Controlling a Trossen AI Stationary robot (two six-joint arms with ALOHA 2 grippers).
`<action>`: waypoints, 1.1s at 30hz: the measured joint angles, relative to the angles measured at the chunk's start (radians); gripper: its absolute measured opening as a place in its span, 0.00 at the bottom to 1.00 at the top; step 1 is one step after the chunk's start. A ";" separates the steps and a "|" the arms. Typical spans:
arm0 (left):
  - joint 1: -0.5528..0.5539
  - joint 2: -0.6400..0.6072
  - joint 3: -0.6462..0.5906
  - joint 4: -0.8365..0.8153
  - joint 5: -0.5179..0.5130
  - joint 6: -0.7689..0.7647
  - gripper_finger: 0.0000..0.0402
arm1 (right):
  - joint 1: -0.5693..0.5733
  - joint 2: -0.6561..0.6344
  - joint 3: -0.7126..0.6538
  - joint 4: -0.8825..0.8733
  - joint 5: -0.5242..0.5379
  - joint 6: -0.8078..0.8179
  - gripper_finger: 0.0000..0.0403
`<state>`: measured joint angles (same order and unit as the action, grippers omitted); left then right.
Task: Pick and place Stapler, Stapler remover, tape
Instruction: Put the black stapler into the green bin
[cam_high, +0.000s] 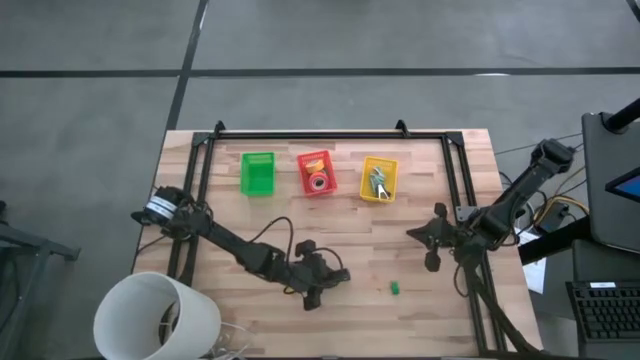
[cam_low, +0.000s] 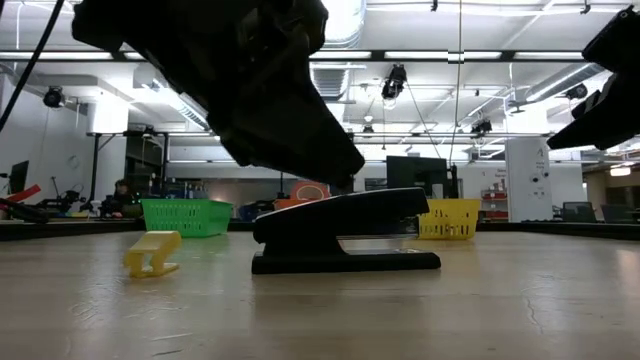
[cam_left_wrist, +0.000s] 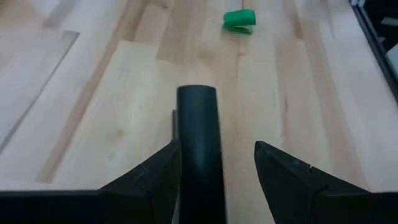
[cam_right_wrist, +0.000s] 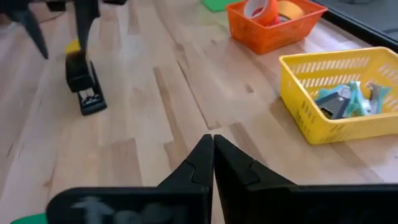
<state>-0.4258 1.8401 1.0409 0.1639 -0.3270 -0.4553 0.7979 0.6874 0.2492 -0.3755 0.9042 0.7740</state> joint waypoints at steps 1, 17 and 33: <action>-0.002 0.006 0.000 0.003 0.000 -0.011 0.51 | 0.000 -0.011 -0.008 0.003 0.011 0.000 0.02; -0.009 0.025 -0.001 -0.078 -0.015 -0.070 0.51 | 0.000 -0.064 -0.058 0.014 0.041 -0.011 0.02; -0.009 0.033 -0.011 -0.110 -0.007 -0.104 0.51 | 0.000 -0.063 -0.058 0.014 0.049 -0.018 0.02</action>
<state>-0.4347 1.8732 1.0294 0.0544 -0.3340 -0.5591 0.7975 0.6239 0.1913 -0.3616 0.9528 0.7565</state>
